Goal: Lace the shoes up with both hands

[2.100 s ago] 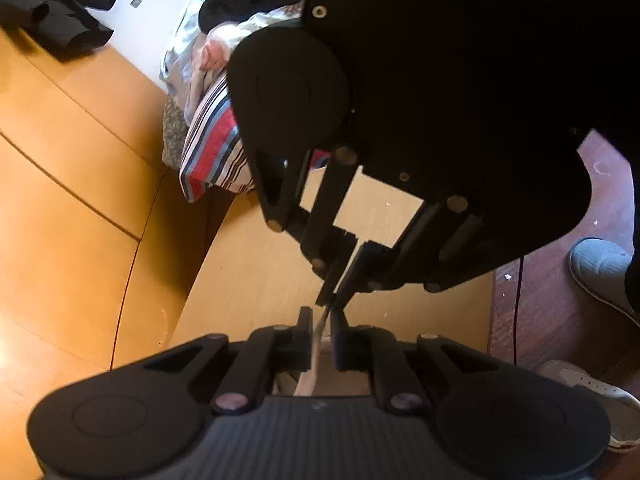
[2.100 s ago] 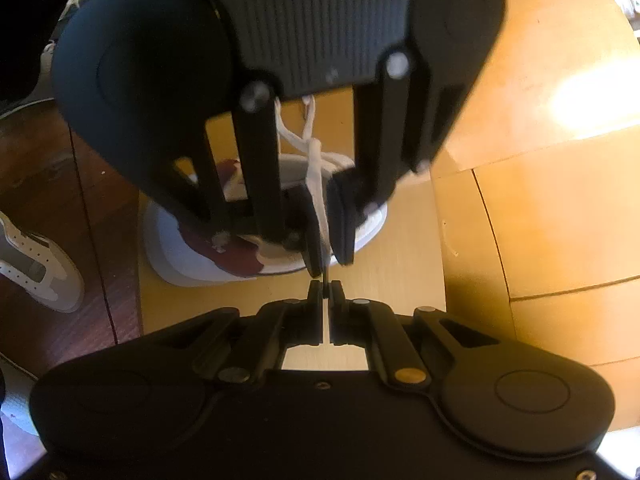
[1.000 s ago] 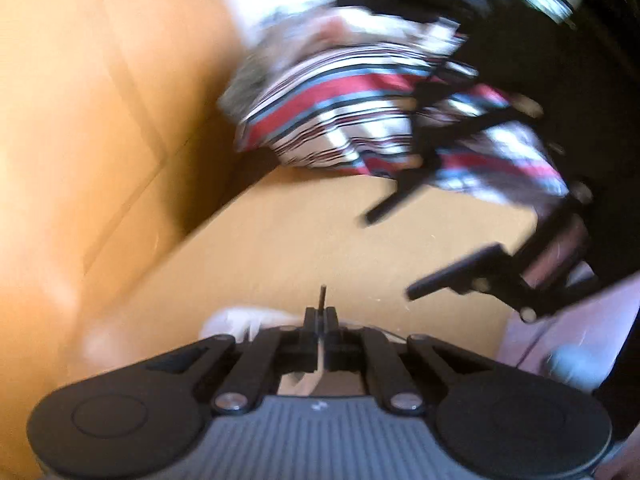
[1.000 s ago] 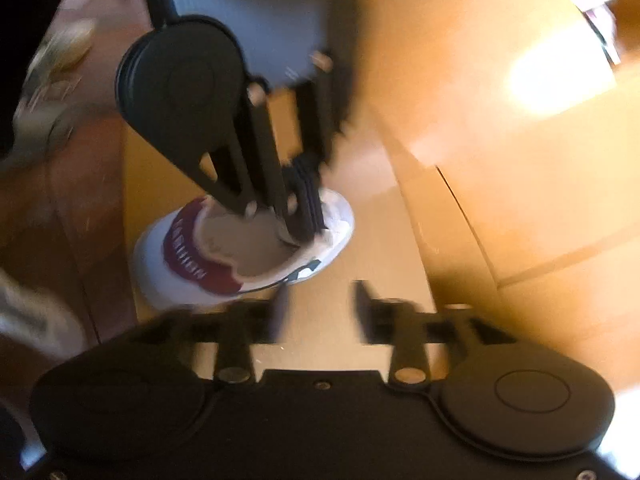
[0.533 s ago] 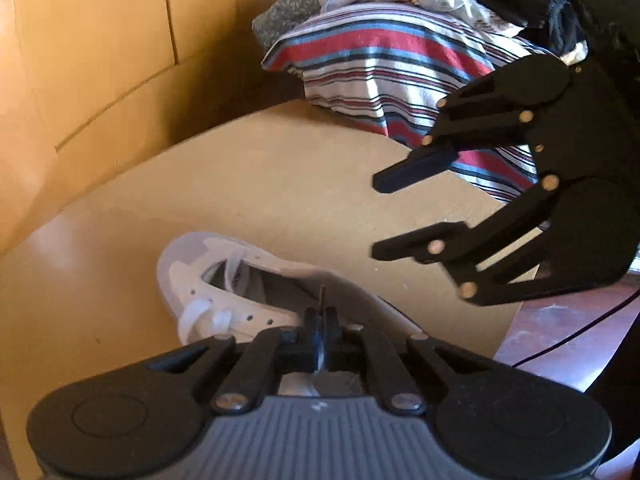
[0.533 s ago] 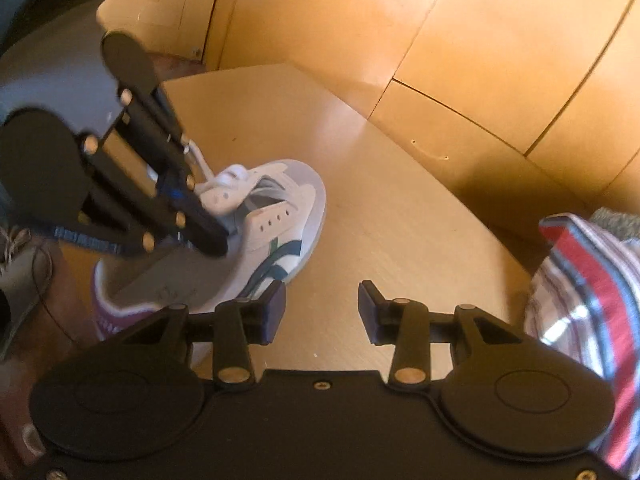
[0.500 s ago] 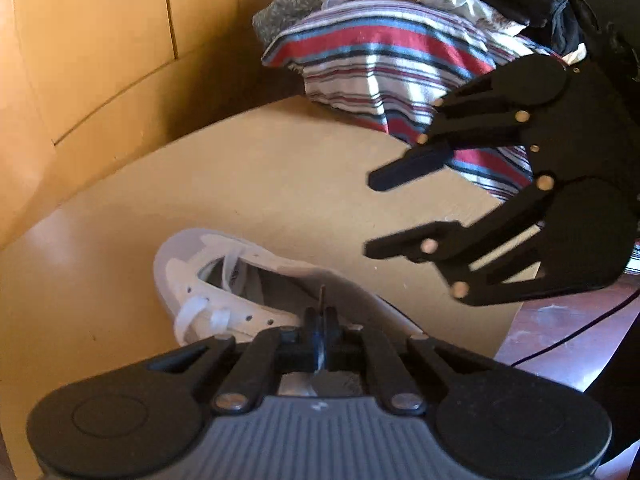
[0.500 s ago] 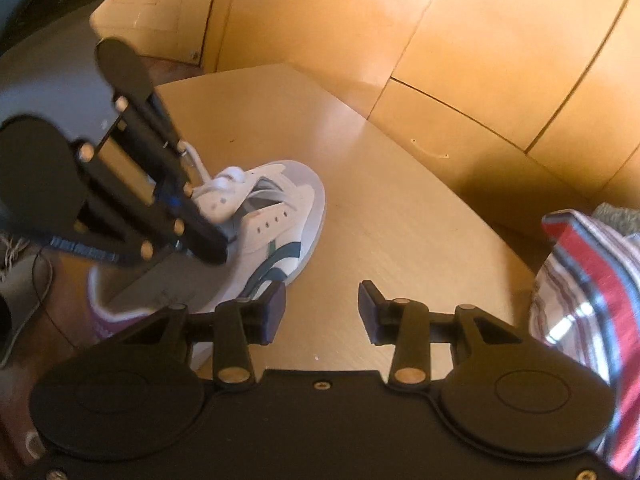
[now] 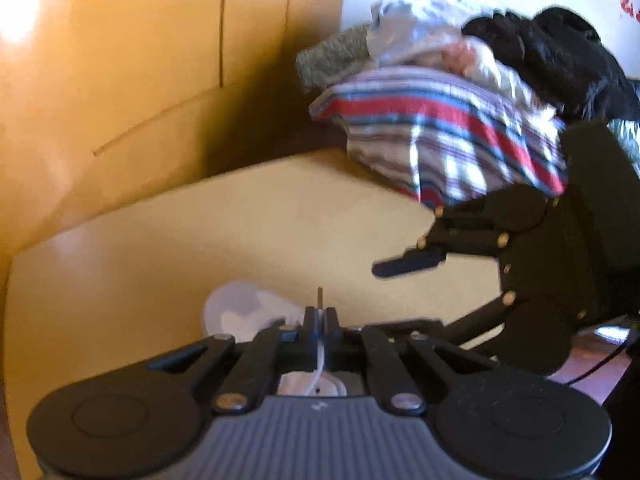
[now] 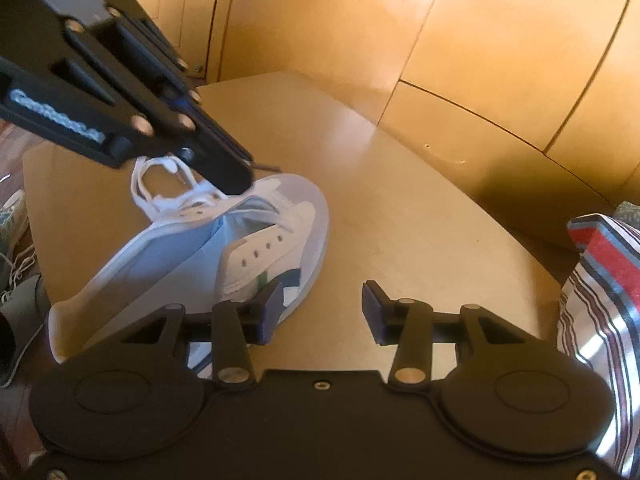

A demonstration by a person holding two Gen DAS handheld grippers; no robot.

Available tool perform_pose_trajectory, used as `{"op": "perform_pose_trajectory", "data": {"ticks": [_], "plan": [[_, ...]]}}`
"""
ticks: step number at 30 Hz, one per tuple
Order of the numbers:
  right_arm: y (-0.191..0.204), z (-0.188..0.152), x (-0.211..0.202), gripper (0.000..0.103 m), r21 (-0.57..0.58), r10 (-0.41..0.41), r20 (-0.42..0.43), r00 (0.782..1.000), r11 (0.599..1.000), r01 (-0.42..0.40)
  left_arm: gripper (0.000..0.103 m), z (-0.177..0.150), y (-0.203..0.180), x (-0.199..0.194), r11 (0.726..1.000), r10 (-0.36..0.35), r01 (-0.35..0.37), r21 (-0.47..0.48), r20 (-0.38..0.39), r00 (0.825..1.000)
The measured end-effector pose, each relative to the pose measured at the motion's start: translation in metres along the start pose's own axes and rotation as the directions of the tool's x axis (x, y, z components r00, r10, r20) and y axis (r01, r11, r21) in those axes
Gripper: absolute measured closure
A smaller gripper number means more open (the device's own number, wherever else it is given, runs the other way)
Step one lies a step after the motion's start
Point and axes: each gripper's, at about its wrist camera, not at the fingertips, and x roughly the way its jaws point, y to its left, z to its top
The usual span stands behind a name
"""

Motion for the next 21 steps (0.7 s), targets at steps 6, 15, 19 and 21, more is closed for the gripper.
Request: {"op": "perform_pose_trajectory", "data": {"ticks": [6,15,19,21], "plan": [[0.001,-0.004,0.002,0.058,0.009,0.008,-0.007,1.000,1.000,-0.008,0.100,-0.007,-0.005,0.023,0.998,0.021,-0.017,0.059,-0.076,0.997],[0.003,-0.005,0.003,0.058,0.010,0.005,-0.007,1.000,1.000,-0.005,0.101,-0.011,-0.015,0.035,0.993,0.025,-0.012,0.118,-0.108,0.994],[0.001,-0.001,0.016,0.058,0.009,0.003,-0.007,1.000,1.000,-0.003,0.101,-0.017,-0.018,0.038,0.990,0.026,-0.012,0.141,-0.103,0.994],[0.000,0.000,0.017,0.058,0.009,0.002,-0.006,1.000,1.000,-0.002,0.101,-0.020,-0.018,0.038,0.990,0.022,-0.008,0.140,-0.099,0.995]]}}
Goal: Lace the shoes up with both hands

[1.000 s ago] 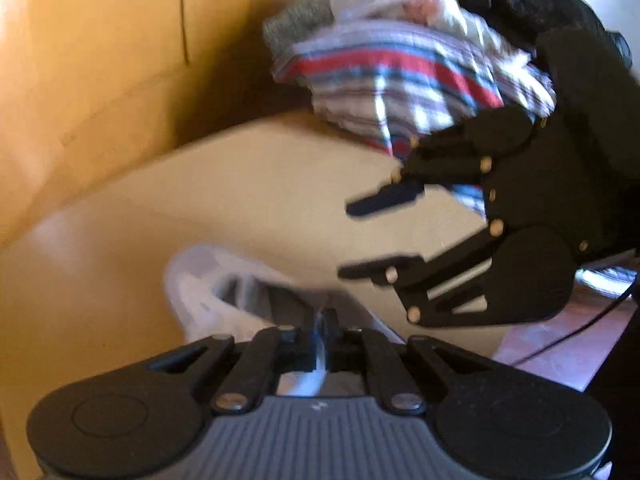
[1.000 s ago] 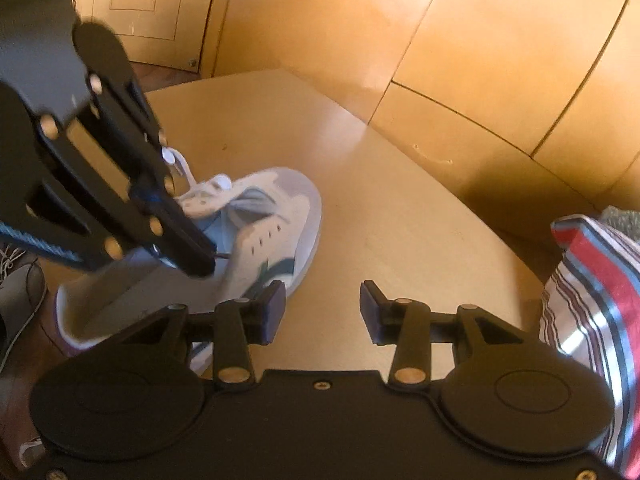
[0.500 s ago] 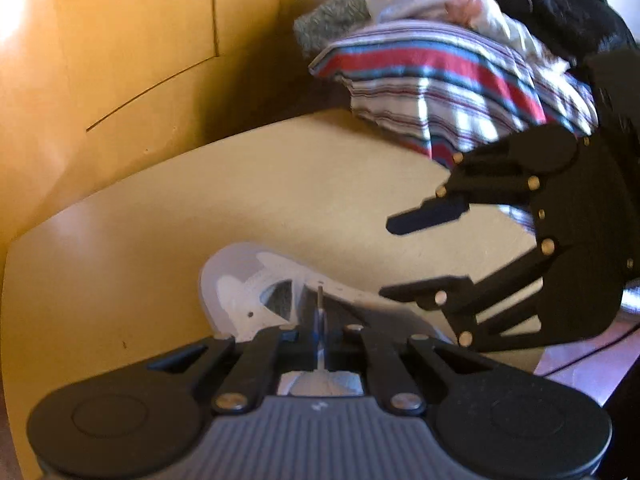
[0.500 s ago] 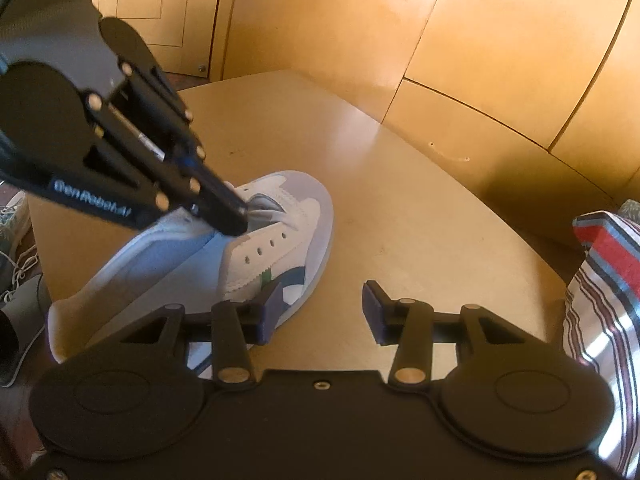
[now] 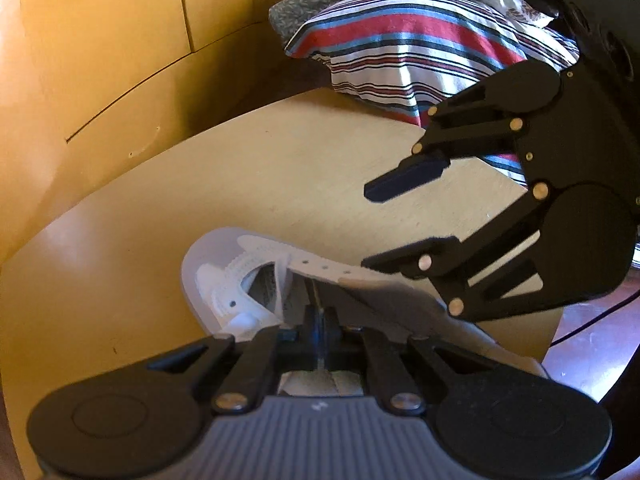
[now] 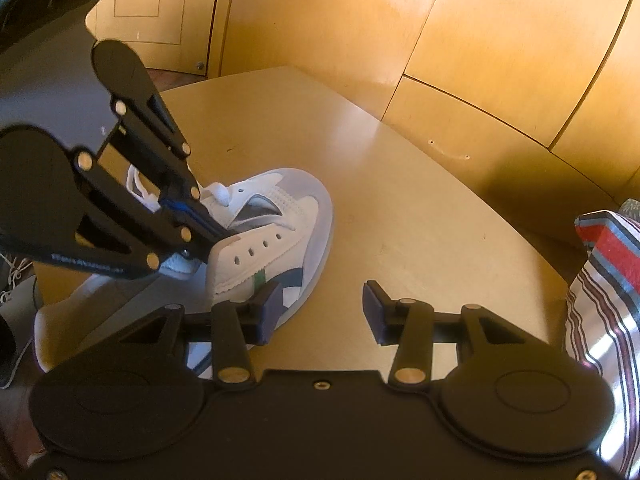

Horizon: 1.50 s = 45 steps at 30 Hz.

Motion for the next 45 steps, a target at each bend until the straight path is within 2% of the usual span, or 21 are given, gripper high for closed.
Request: {"op": "perform_pose_trajectory", "data": {"ticks": [3,6,15,29,45], "plan": [[-0.0012,0.0001,0.0012,0.058,-0.004,0.001,0.001,1.000,1.000,-0.001,0.101,-0.0022,0.0018,-0.0074,0.999,0.002,0.000,-0.034,0.061,0.998],[-0.0016,0.0008,0.0001,0.058,-0.006,-0.001,0.008,1.000,1.000,0.001,0.101,-0.0057,0.0035,-0.0102,0.999,-0.006,0.009,-0.038,0.078,0.997],[0.0018,0.0066,-0.0005,0.057,-0.032,-0.021,0.032,0.999,0.999,0.022,0.101,-0.0022,0.0000,-0.0033,1.000,-0.016,0.016,-0.004,0.059,0.998],[0.0016,0.0060,0.0008,0.060,-0.031,-0.014,0.018,1.000,0.999,0.015,0.101,-0.0053,-0.0006,-0.0037,0.999,-0.029,0.026,0.024,0.099,0.995],[0.0042,0.0056,0.0015,0.061,-0.032,-0.007,0.017,1.000,0.999,0.007,0.101,-0.0067,-0.0005,-0.0033,0.999,0.030,-0.032,0.015,0.133,0.991]]}}
